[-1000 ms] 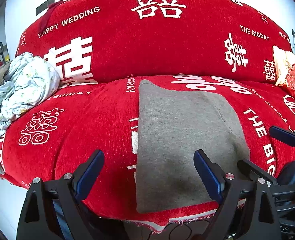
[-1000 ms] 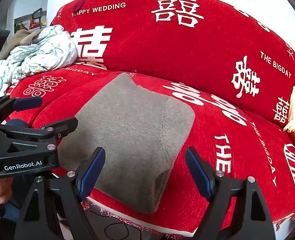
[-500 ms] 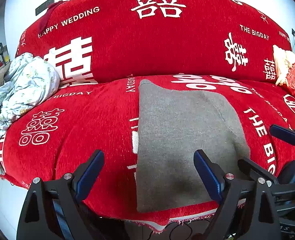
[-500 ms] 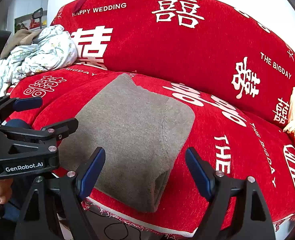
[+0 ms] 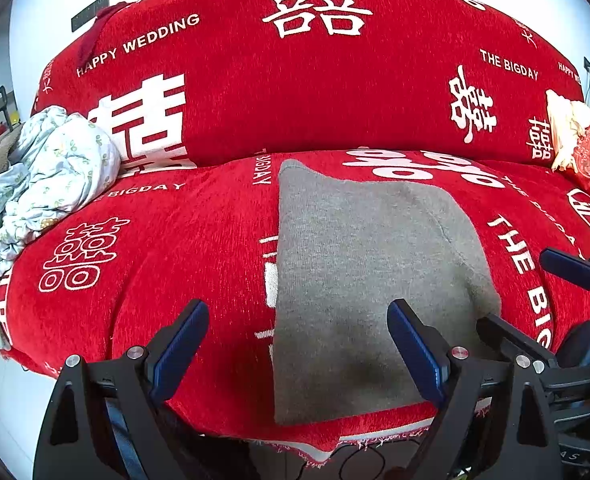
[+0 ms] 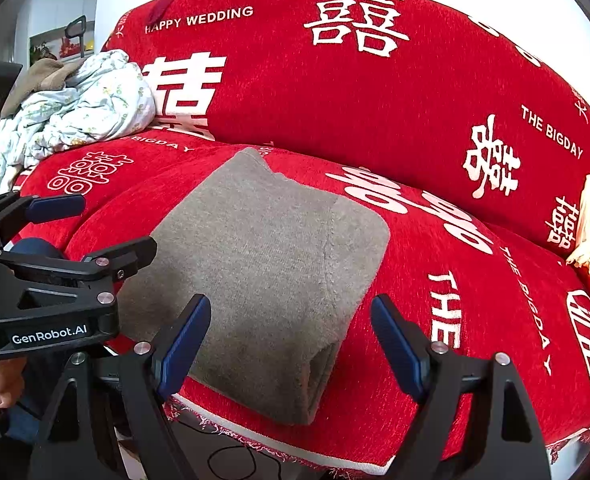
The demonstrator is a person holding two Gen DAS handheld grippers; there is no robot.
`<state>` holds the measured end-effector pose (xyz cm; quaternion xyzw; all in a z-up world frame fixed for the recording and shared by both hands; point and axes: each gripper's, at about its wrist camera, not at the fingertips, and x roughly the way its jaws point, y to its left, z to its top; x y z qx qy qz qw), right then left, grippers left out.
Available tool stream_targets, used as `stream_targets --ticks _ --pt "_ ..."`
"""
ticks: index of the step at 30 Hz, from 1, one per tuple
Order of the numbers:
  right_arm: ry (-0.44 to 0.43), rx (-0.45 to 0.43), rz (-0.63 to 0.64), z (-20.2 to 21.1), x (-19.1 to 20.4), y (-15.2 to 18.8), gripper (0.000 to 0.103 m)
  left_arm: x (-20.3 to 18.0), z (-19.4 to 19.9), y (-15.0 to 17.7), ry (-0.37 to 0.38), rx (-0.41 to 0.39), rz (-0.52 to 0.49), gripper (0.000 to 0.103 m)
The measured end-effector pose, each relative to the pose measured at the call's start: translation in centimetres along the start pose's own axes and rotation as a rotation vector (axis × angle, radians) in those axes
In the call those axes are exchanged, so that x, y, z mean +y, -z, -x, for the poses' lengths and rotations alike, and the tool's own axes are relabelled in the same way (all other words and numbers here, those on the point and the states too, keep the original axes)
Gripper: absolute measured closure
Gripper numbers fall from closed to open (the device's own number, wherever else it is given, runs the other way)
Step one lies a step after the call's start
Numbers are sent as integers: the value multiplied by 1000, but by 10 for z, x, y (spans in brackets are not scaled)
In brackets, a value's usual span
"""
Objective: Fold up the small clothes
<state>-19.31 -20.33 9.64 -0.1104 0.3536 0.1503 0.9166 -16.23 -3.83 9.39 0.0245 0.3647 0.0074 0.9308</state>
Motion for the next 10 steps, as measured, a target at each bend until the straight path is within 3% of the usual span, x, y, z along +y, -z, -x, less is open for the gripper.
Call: stream_targets --ticks 10 --pt "-1 -1 5 0 2 1 18 0 0 0 2 0 -2 11"
